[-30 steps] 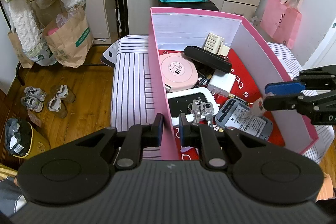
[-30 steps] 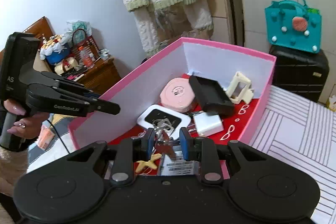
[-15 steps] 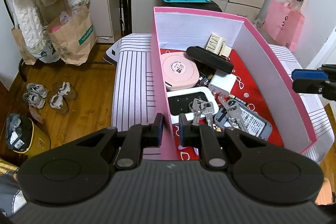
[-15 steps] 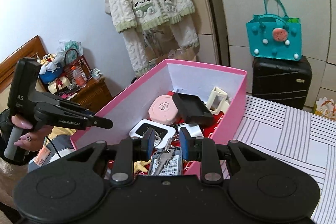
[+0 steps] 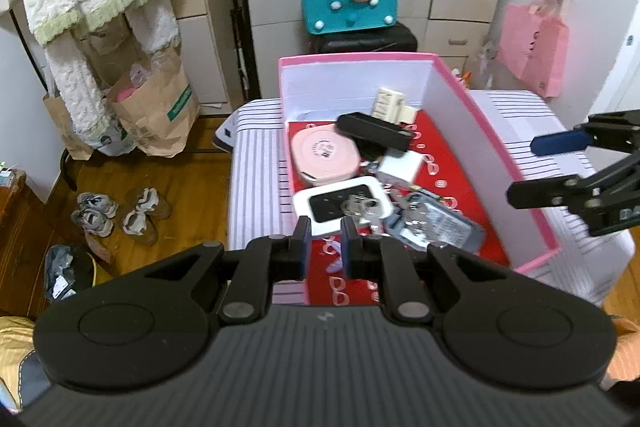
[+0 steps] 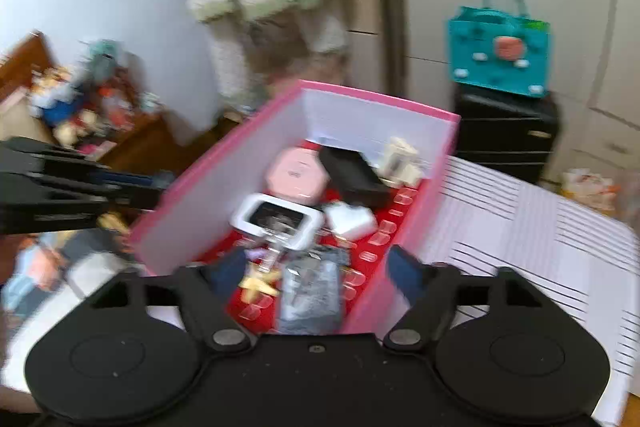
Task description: Organize rigid objects
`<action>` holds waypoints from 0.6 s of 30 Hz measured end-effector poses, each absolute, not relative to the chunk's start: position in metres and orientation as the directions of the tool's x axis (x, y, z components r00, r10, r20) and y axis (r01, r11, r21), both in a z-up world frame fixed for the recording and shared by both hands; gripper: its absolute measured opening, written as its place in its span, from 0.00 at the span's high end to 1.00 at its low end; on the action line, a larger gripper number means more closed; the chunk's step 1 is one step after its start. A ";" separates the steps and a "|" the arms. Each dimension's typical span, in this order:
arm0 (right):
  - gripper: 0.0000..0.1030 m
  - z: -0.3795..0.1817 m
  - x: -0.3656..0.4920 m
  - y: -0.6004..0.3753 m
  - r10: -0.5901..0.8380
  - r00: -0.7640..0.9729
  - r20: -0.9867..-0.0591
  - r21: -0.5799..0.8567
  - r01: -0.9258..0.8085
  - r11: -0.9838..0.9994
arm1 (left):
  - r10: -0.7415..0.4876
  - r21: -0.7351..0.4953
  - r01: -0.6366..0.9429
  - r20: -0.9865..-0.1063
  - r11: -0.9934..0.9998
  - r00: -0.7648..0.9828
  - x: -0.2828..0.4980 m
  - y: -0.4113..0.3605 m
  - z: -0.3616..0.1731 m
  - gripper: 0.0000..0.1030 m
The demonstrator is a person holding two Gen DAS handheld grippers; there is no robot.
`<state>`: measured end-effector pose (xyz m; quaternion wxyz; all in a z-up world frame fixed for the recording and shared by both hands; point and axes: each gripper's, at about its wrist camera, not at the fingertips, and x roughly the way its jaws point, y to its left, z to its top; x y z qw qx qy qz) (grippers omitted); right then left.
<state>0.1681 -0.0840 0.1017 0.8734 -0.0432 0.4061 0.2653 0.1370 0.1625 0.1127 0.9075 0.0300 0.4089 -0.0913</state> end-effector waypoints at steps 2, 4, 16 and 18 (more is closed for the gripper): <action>0.09 0.105 0.161 -0.084 0.383 0.550 -0.742 0.066 -0.508 0.859 | -0.159 -0.035 0.200 -0.745 0.979 0.648 0.133 0.157 0.115 0.87; 0.09 0.112 0.149 -0.091 0.375 0.593 -0.712 0.035 -0.504 0.863 | -0.164 -0.039 0.204 -0.746 0.978 0.646 0.131 0.147 0.115 0.87; 0.08 0.141 0.093 -0.152 0.307 0.765 -0.567 0.083 -0.318 0.944 | -0.221 -0.079 0.223 -0.647 0.972 0.730 0.086 0.098 0.132 0.68; 0.08 0.140 0.084 -0.156 0.275 0.774 -0.570 0.076 -0.283 0.956 | -0.220 -0.088 0.213 -0.636 0.973 0.739 0.079 0.094 0.131 0.64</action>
